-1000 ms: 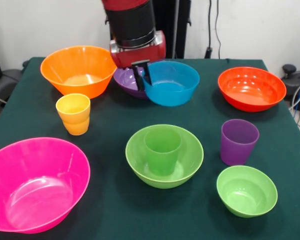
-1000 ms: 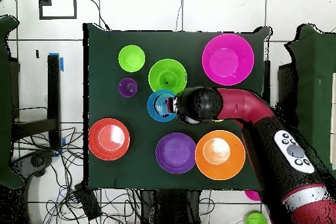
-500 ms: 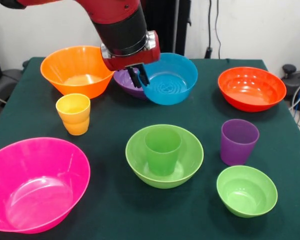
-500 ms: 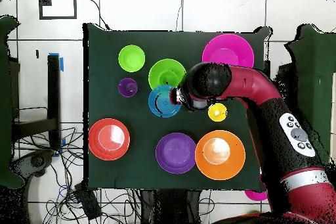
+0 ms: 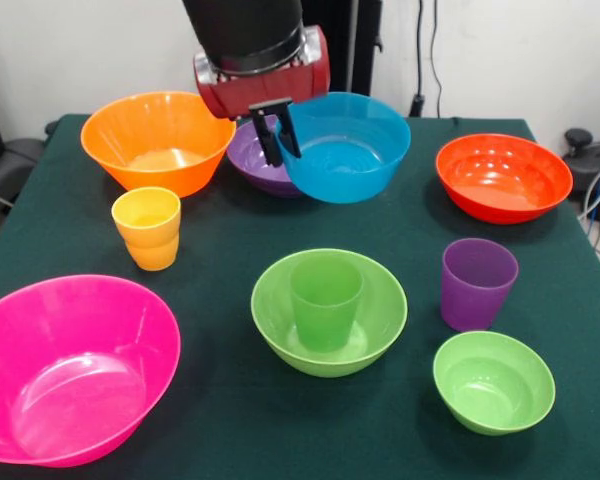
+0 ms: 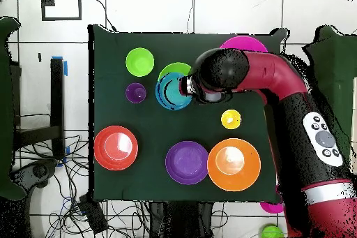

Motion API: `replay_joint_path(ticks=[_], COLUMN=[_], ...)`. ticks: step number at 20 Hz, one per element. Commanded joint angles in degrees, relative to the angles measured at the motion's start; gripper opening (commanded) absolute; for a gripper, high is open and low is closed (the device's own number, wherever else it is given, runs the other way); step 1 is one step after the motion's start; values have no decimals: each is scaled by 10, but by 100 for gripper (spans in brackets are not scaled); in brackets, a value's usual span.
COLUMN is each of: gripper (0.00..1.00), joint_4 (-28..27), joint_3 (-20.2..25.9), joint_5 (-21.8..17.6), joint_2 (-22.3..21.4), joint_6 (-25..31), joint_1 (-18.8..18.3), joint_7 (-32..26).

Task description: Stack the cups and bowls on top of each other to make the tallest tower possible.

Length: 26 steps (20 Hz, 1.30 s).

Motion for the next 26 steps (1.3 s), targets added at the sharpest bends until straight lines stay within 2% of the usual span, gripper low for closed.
replay_joint_path(ticks=[1,5,9,14,19,22,26], gripper=[0,0,0,0,0,0,0], joint_4=[-90,-142,-188,-262,-351,-382,-407], joint_3=[43,44,46,46,55,56,47], joint_5=[-28,-42,-62,-75,-94,-98,-101], joint_2=[-9,15,65,125,184,200,201], joint_6=[67,88,65,80,111,134,180], joint_1=[23,37,43,58,67,70,77], joint_7=[-162,-181,-203,-226,-282,-300,-301])
